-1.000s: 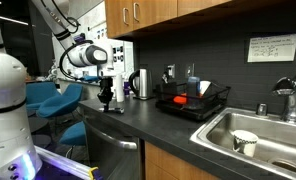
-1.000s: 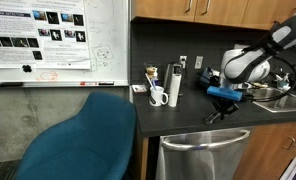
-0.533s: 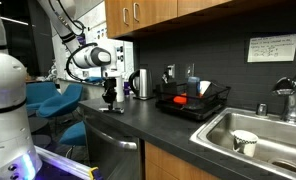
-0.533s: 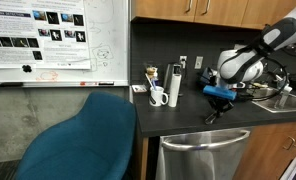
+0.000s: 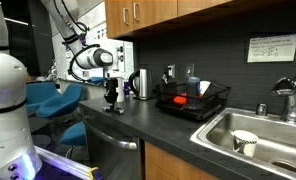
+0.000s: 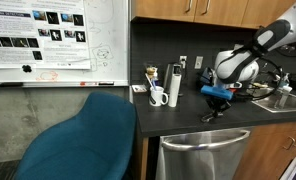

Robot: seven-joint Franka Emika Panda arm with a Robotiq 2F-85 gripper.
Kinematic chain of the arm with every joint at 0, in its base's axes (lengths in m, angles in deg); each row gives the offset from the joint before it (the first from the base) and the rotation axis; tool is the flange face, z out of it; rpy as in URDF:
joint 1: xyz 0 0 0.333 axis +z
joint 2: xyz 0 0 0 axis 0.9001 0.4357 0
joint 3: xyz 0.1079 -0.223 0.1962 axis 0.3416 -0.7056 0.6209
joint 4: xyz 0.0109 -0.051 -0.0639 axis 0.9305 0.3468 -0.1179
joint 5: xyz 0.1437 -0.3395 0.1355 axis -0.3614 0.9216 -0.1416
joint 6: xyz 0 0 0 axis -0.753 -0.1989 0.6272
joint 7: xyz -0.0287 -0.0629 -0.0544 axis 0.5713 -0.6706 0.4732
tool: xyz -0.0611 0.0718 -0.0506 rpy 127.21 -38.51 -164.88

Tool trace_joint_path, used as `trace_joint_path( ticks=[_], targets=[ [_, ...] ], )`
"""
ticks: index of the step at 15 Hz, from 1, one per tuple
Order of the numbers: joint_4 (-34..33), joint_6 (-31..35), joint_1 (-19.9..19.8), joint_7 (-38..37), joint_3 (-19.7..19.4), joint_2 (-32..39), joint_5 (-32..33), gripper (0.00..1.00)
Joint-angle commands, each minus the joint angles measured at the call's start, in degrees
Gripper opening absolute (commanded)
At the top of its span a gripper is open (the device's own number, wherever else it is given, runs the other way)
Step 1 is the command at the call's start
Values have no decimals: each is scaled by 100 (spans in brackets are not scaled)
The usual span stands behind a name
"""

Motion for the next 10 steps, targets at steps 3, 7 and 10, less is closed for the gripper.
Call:
trace_joint_path(
  ticks=[3, 7, 10],
  targets=[
    [-438, 101, 214, -104, -76, 383, 99, 0],
    [-762, 184, 288, -172, -142, 625, 216, 0],
    [-865, 166, 301, -140, -240, 629, 221, 0]
  ],
)
